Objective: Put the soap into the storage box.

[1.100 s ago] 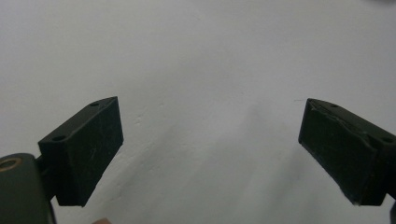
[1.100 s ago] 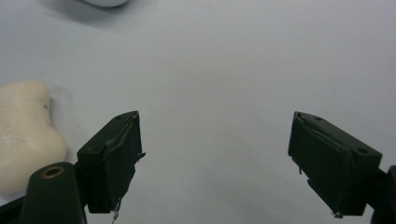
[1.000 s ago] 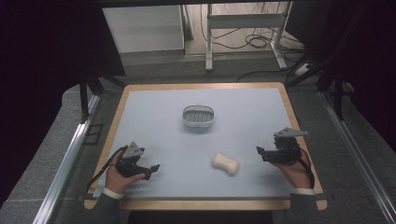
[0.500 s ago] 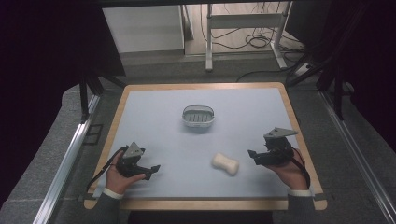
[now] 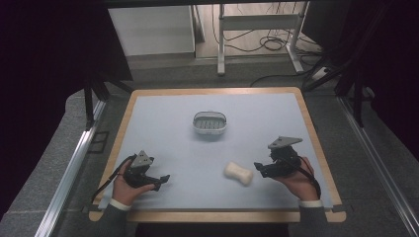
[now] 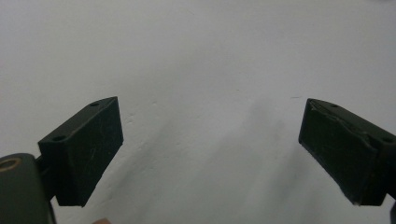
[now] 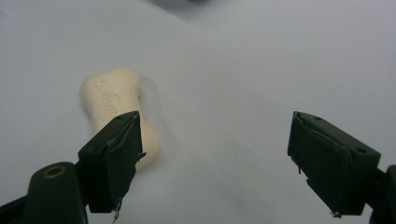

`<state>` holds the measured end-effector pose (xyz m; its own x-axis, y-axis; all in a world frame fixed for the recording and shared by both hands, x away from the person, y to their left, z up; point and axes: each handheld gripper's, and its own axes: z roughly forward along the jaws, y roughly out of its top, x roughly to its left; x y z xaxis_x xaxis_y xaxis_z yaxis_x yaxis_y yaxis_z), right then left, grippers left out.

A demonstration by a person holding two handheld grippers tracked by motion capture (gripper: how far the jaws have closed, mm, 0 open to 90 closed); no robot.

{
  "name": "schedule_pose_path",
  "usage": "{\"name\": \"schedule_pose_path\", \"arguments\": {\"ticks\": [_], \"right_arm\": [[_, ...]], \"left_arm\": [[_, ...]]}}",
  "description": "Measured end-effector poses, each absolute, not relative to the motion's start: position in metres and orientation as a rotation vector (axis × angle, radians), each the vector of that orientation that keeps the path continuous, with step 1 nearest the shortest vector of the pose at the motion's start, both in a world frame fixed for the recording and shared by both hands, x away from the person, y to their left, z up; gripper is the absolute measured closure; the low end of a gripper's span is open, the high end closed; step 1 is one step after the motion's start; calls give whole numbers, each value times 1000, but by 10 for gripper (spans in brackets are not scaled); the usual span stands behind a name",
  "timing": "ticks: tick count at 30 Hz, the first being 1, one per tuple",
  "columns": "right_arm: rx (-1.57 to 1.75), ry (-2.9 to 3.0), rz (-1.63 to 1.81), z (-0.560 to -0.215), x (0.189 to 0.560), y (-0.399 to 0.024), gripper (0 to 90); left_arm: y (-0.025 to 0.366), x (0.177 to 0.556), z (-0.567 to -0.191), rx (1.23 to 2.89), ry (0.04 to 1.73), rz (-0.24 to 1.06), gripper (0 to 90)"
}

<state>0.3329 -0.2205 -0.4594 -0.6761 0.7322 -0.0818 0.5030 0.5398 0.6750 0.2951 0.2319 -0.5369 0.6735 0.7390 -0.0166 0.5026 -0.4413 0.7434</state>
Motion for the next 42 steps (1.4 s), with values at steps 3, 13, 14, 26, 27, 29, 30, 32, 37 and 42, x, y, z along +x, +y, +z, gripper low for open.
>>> {"name": "schedule_pose_path", "arguments": {"ticks": [3,13,14,26,27,29,30,32,37,42], "right_arm": [[1008,2445,883,-461,333,-217,177],[983,2494,857,-465,332,-204,188],[983,2494,857,-465,332,-204,188],[944,2626,760,-465,336,-176,218],[944,2626,760,-465,336,-176,218],[938,2651,735,-465,338,-172,223],[941,2657,725,-465,339,-171,227],[941,2672,706,-467,340,-168,229],[923,2705,679,-468,341,-162,230],[908,2744,639,-471,345,-155,237]], "left_arm": [[232,295,-537,2134,953,403,69],[236,291,-532,2101,951,403,67],[236,291,-532,2101,951,403,67],[237,289,-530,2092,955,403,67],[237,289,-530,2092,955,403,67],[237,289,-530,2084,957,411,68],[238,289,-530,2084,957,412,68],[238,289,-530,2084,958,412,68],[237,289,-530,2089,957,409,67],[237,289,-530,2089,958,411,67]]}}
